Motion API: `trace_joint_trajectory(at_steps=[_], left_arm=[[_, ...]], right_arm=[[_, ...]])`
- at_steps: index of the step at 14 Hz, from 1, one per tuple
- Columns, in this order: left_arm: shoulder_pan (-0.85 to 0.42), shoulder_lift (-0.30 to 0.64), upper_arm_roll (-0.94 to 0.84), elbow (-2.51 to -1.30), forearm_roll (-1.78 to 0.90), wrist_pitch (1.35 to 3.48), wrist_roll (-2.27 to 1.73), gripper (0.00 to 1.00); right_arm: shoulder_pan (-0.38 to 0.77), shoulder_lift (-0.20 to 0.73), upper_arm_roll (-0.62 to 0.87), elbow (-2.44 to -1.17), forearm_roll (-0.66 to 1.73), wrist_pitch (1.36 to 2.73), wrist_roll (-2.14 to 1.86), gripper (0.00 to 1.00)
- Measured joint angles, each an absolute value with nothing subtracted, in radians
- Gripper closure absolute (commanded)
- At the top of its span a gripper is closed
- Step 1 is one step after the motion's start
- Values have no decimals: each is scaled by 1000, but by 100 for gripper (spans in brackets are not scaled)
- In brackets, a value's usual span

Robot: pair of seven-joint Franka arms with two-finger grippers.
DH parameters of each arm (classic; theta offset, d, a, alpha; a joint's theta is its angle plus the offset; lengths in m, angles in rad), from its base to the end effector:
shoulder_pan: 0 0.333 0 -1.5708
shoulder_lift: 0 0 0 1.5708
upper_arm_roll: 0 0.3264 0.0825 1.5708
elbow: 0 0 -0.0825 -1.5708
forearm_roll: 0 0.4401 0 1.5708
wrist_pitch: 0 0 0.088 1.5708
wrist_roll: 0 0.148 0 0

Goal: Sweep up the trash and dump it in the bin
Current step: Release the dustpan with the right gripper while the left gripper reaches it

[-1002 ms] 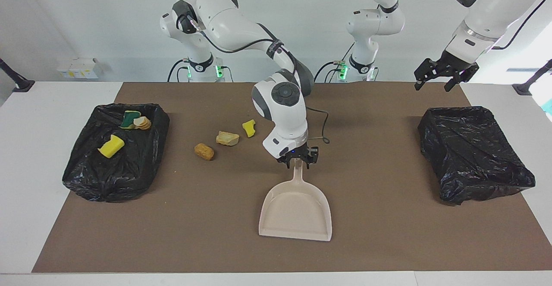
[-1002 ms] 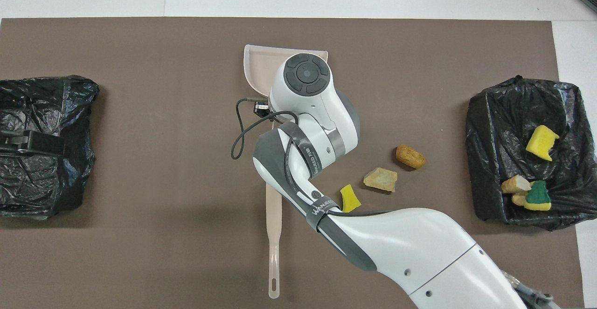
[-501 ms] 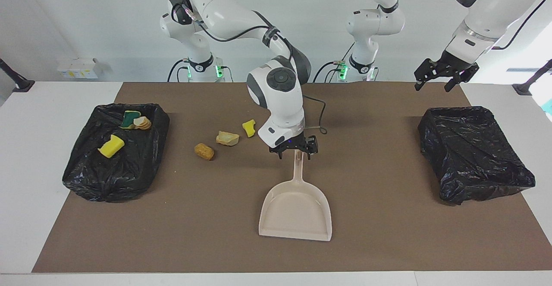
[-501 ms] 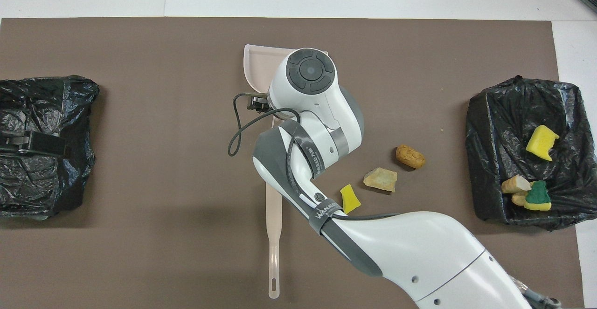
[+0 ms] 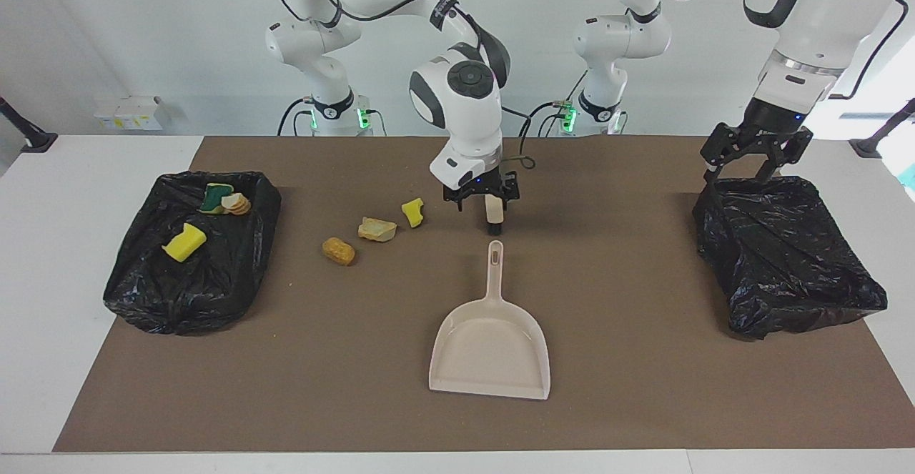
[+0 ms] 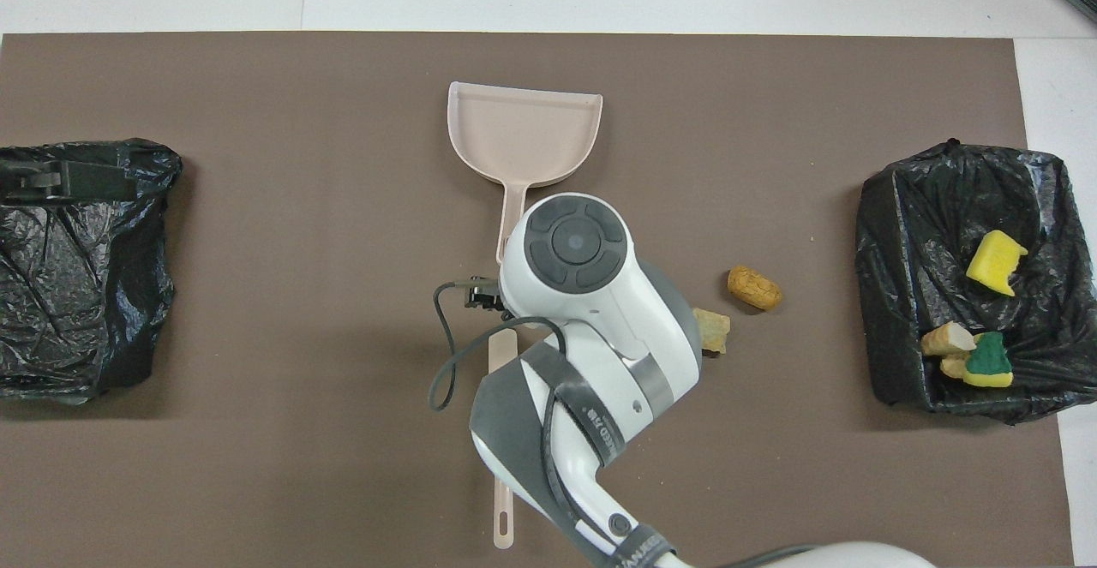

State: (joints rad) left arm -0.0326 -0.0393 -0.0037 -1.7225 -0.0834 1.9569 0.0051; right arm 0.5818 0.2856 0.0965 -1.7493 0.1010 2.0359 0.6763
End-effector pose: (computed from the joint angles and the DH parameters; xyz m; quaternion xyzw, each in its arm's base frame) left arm 0.6402 -0.0319 0.5767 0.9898 -0.0102 0.1357 0.0424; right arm 0.5334 0.4377 0.3533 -0.9980 0.0235 0.0361 0.0463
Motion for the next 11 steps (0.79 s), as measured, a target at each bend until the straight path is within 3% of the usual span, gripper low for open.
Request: trace_joint_trajectory(at_steps=[3,6,11], left_arm=[[-61,7,-20,-1722,-133,2069,-2,0],[-171,88,-26,-1701,-134,2112,-94,0],[-294,294,-26,-1556,-127,2168,-172,0]], right_arm=[[638,202,97,-1908,135,2086,704,0],[685,130,97,-2046,138,2120,748,0],[784,111,98,-2144,208,2186,843,0]])
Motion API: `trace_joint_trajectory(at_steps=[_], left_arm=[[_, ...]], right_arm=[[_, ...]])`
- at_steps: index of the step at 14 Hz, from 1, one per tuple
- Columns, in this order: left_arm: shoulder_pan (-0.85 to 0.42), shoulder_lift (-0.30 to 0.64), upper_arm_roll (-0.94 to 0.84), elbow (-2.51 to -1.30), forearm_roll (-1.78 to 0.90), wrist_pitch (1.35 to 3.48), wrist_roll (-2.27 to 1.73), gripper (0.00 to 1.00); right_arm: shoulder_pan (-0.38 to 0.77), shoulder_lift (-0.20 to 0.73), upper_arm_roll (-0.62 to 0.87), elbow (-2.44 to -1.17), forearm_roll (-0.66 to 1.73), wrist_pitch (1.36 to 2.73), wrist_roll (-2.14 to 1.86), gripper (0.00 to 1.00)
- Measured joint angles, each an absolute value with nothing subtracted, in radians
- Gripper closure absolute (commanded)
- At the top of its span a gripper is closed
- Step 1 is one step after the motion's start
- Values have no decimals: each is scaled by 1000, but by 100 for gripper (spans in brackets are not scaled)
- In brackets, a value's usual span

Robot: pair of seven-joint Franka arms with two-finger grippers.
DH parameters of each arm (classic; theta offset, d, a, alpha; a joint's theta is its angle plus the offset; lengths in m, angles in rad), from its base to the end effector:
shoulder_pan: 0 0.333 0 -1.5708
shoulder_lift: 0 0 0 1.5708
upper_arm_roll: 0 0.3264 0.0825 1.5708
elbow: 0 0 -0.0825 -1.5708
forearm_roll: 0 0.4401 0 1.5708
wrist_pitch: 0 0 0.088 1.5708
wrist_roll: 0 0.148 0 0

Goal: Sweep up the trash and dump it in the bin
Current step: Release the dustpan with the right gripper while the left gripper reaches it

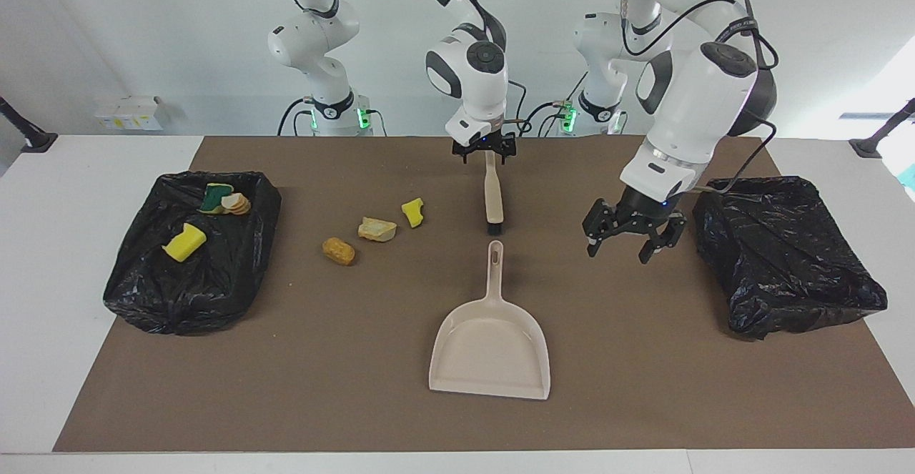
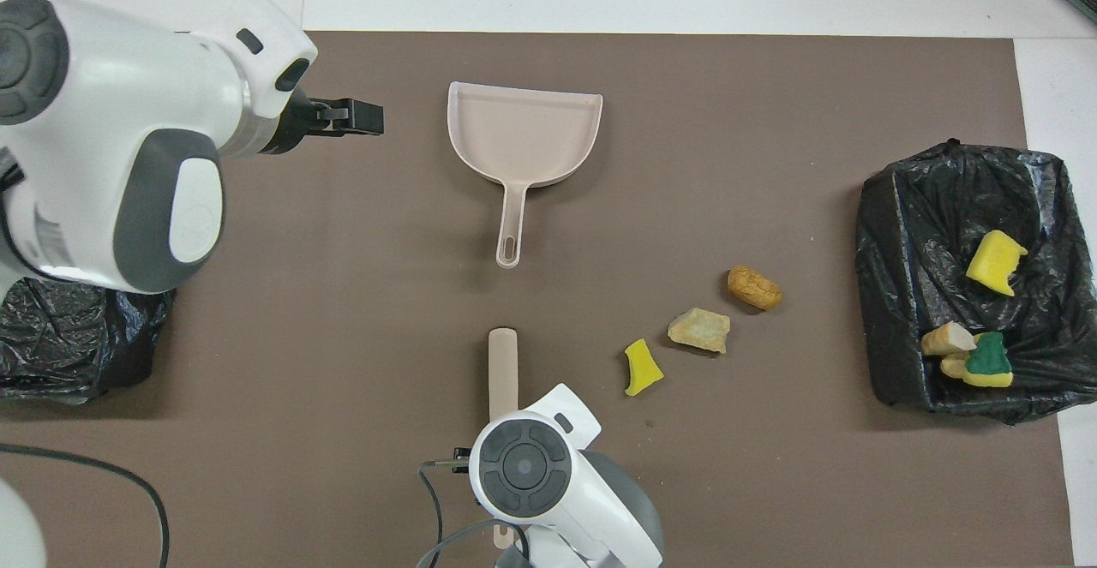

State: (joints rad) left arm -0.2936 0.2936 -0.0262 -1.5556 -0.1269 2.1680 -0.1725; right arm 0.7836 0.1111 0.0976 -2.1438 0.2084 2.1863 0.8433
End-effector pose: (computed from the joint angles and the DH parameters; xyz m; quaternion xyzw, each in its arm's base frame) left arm 0.7091 -0.2426 0.4677 0.9845 -0.0445 0.1387 0.0978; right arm 0.3641 0.4646 0.2820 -0.9945 0.0442 0.0892 0.0315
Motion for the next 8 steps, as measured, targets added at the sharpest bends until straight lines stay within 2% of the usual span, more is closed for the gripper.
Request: trace_joint_trajectory(at_steps=[3,7,8], left_arm=[[-389,413,-28,-1514,-90,2236,-283,0],[-460,456,-27,-1506,-86,2247,-328,0],[-469,457,-27,-1511,-86,2245,-334,0]], right_arm=[[798,111,97,-2167,220,2186,843,23],[801,111,97,-2177,220,2186,843,26],[801,111,97,-2178,220,2186,843,32]])
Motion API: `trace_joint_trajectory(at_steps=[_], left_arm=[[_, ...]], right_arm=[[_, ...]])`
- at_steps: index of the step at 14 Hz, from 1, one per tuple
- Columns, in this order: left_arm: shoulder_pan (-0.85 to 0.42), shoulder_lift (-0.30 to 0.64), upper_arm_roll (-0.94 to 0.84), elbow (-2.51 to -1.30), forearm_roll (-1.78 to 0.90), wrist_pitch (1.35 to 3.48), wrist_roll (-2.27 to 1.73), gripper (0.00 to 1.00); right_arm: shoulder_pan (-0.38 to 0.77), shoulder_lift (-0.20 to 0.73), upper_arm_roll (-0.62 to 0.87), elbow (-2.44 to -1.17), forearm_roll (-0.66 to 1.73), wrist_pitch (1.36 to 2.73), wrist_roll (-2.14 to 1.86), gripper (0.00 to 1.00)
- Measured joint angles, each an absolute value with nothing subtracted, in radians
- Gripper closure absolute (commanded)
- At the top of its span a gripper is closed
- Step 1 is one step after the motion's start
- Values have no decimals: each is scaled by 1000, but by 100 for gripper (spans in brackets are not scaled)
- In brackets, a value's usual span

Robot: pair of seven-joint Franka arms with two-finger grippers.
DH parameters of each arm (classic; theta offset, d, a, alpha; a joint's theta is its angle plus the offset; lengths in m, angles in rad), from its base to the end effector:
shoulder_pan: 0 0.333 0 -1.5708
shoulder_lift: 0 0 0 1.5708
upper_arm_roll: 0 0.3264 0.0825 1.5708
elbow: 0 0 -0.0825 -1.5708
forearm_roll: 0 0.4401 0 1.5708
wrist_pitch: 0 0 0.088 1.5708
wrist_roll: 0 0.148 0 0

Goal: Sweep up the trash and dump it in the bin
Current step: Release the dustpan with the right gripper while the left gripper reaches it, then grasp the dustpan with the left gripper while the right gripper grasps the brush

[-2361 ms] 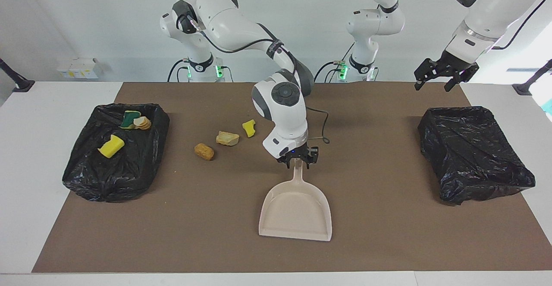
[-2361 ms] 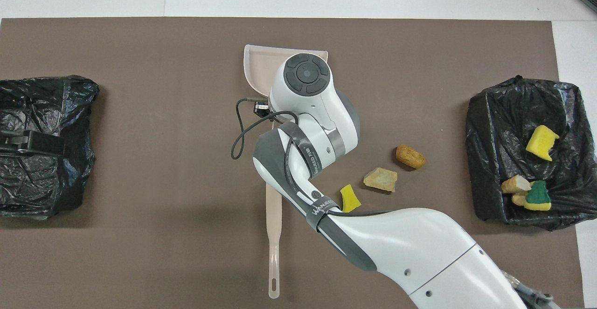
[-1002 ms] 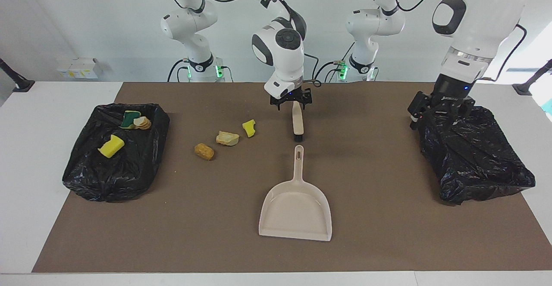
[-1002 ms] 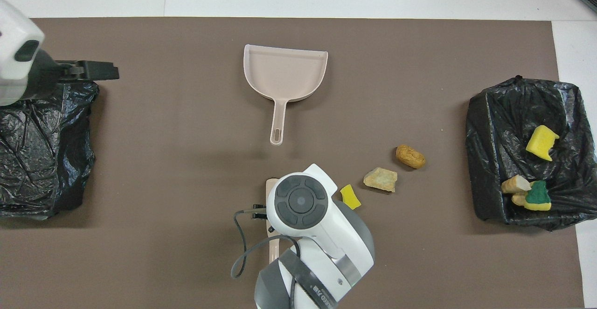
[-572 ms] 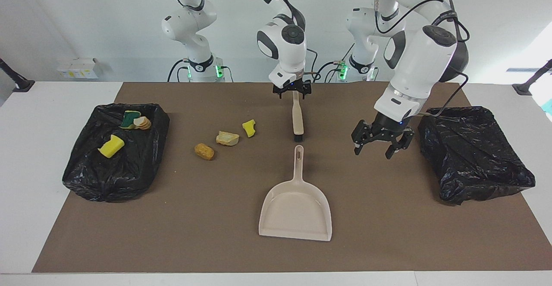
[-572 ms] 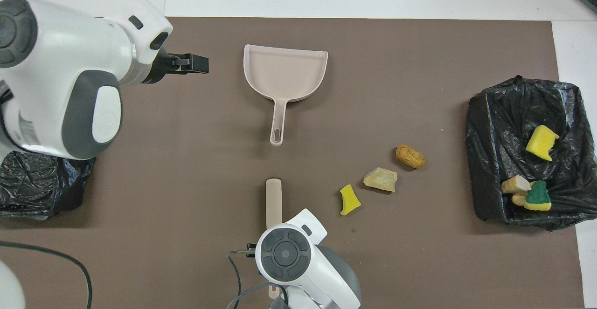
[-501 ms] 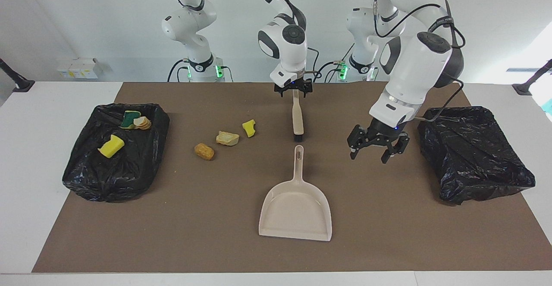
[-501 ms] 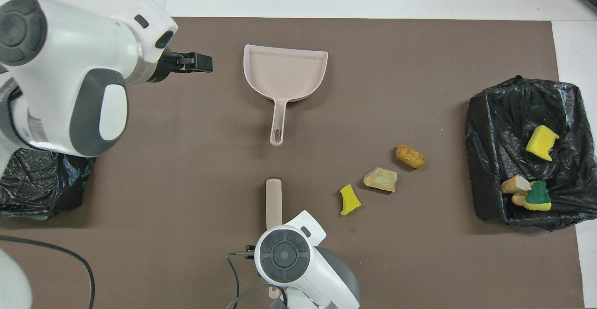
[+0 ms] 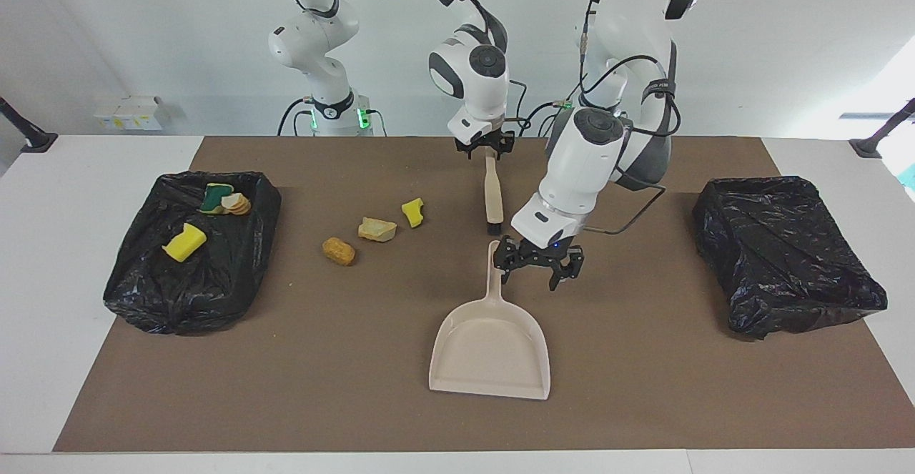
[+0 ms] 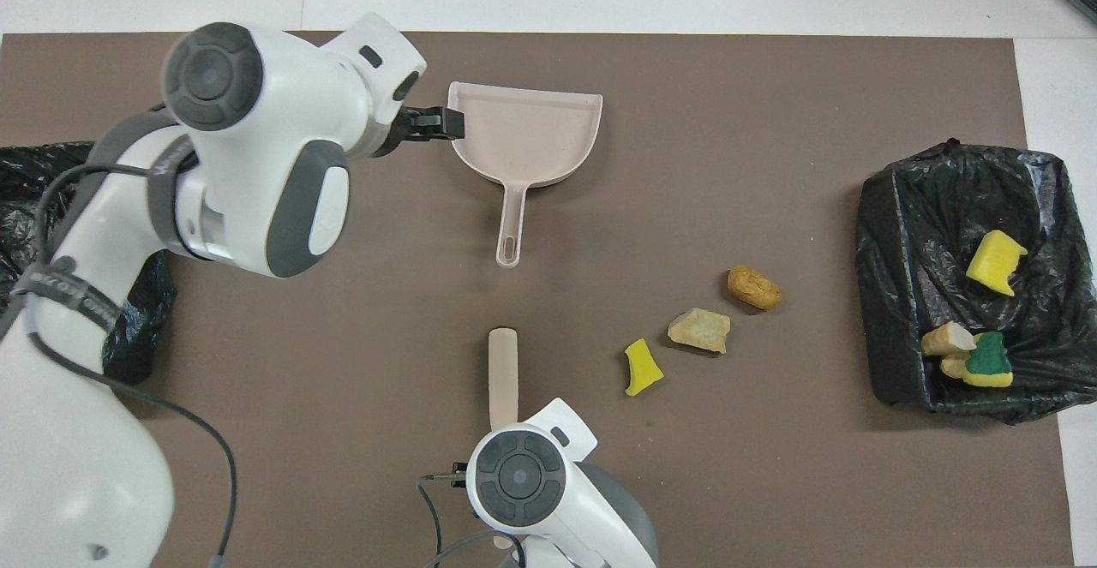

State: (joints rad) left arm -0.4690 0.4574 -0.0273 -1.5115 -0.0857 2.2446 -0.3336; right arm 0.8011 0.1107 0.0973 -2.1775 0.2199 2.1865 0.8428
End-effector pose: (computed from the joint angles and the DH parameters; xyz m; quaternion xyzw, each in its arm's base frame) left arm 0.6855 -0.3740 0.3768 0.9880 -0.0564 0.1085 0.0943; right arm 0.3475 0.4616 0.2667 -0.9937 0.0402 0.1027 0.0203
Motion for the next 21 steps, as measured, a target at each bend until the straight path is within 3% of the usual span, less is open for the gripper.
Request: trace_joint_trajectory(at_steps=[2,3,4,8,10,12,13,14,21], left_arm=[[-493,462,-27,-1540,-85,2243,-349,0],[-506,466,-28,-1559,-85,2243,-358,0],[-520,473,-28,-1571,-85,2245,-369,0],[-550,491,-28,-1612,-85,2246,-386,0],[-551,491,-27,-1619,-85,2247,-386,23],[-551,491,-26,-1619,-85,2247,-386,58],[-551,491,-25,-1619,-85,2248,-386,85],[-551,490,-26,-1618,-85,2248,-387,100],[-543,467,-12,-1610,57,2236,-334,100]], right_arm=[[801,111,97,-2180,220,2190,840,65],[801,111,97,-2180,220,2193,839,86],[802,111,97,-2180,220,2196,839,100],[808,111,97,-2177,226,2201,840,100],[807,110,96,-2174,240,2183,841,100],[797,96,89,-2170,245,2136,841,100],[781,80,87,-2169,245,2106,841,100],[760,62,85,-2167,245,2074,839,100],[563,-28,78,-2166,244,1941,765,100]])
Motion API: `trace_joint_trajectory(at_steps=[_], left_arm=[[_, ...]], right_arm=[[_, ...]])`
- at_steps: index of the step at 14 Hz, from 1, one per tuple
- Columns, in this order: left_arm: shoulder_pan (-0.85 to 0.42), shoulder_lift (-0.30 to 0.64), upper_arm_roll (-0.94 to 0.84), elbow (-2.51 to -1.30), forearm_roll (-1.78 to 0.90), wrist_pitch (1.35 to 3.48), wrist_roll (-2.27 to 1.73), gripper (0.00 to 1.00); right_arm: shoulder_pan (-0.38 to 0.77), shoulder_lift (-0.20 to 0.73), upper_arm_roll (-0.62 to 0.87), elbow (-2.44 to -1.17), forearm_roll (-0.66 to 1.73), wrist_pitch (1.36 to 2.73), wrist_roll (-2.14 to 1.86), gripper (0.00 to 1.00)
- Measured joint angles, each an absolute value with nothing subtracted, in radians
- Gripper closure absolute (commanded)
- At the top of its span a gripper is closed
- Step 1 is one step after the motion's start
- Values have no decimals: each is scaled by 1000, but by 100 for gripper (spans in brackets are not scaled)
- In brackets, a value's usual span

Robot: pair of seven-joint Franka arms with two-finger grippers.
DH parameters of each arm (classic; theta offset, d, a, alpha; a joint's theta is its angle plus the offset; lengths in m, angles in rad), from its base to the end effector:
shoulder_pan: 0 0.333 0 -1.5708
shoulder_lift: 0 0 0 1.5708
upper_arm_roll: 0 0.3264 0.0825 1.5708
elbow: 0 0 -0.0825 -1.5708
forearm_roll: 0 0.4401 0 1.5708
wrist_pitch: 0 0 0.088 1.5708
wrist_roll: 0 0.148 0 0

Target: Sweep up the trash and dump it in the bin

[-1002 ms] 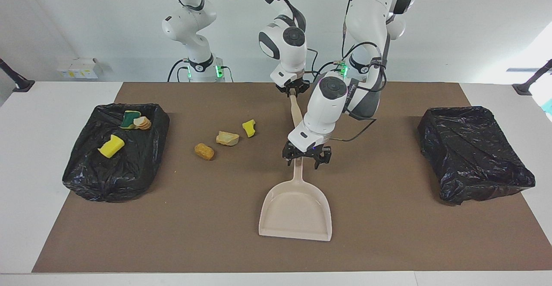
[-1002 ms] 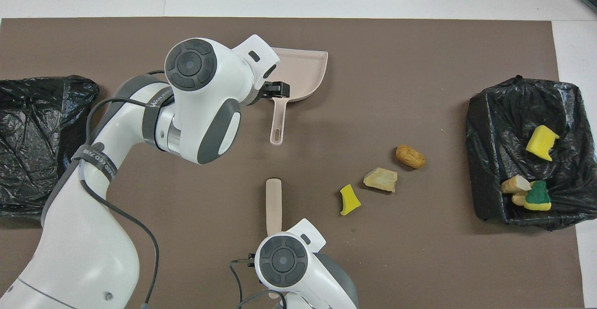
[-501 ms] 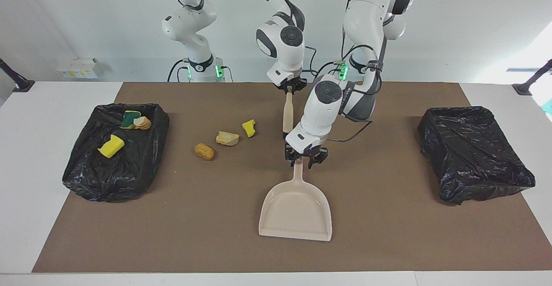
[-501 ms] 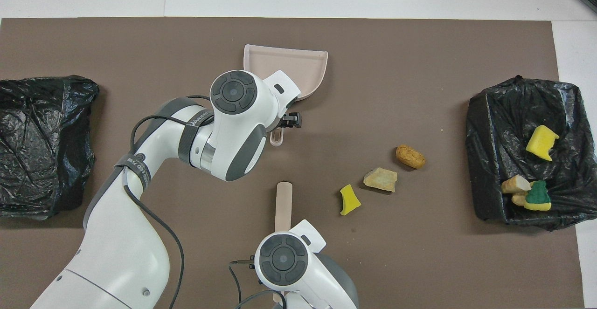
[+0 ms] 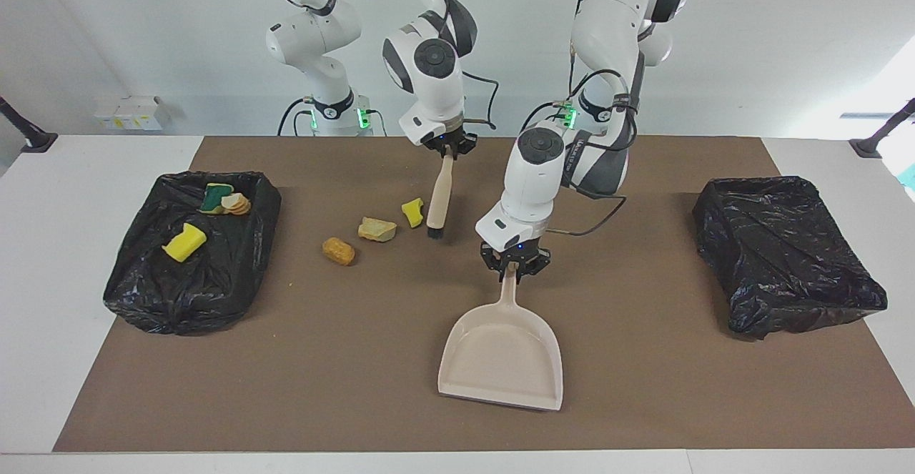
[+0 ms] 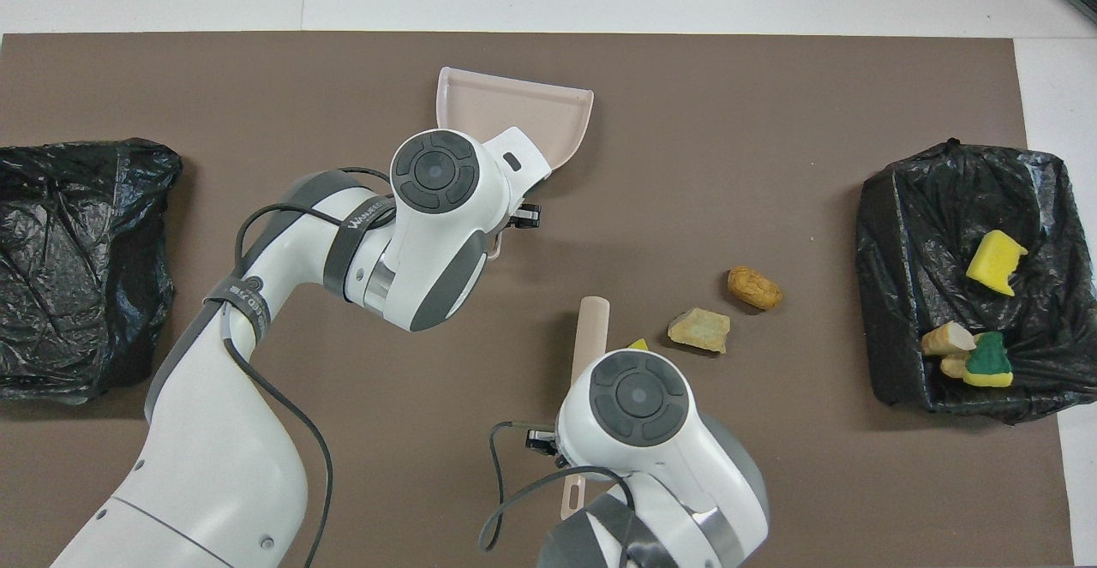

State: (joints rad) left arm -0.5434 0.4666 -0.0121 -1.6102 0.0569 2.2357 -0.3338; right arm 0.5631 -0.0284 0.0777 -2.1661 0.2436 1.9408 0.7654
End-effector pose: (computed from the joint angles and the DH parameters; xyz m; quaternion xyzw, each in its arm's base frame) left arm 0.6445 -0.3948 0.3141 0.9888 -0.1250 0.0807 0.0151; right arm 0.4238 0.3480 0.3350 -0.9826 0.1164 0.1438 0.0188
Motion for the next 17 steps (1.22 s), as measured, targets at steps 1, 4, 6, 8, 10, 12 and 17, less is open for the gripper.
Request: trace_joint_trajectory(at_steps=[1,4,6,8,10,12,17], left_arm=[[-537,449,-5,-1608,60,2215,-276,100],[-478,372,4,-1606,61,2098,-43,100],[-436,325,5,-1606,62,2013,113,100],[-404,282,5,-1608,63,1913,292,100],[-362,228,6,-1628,64,1823,492,100],[-322,158,7,-1696,64,1791,666,100],[-309,23,-1,-1936,65,1854,871,100]], right_arm=[[532,-32,77,-2166,242,1923,751,100],[414,-46,73,-2165,204,1868,704,100],[339,-48,71,-2166,141,1848,694,100],[275,-49,70,-2167,78,1838,665,100],[200,-57,71,-2175,55,1828,573,100],[102,-74,70,-2210,53,1835,423,100],[0,-117,74,-2329,53,1879,108,100]])
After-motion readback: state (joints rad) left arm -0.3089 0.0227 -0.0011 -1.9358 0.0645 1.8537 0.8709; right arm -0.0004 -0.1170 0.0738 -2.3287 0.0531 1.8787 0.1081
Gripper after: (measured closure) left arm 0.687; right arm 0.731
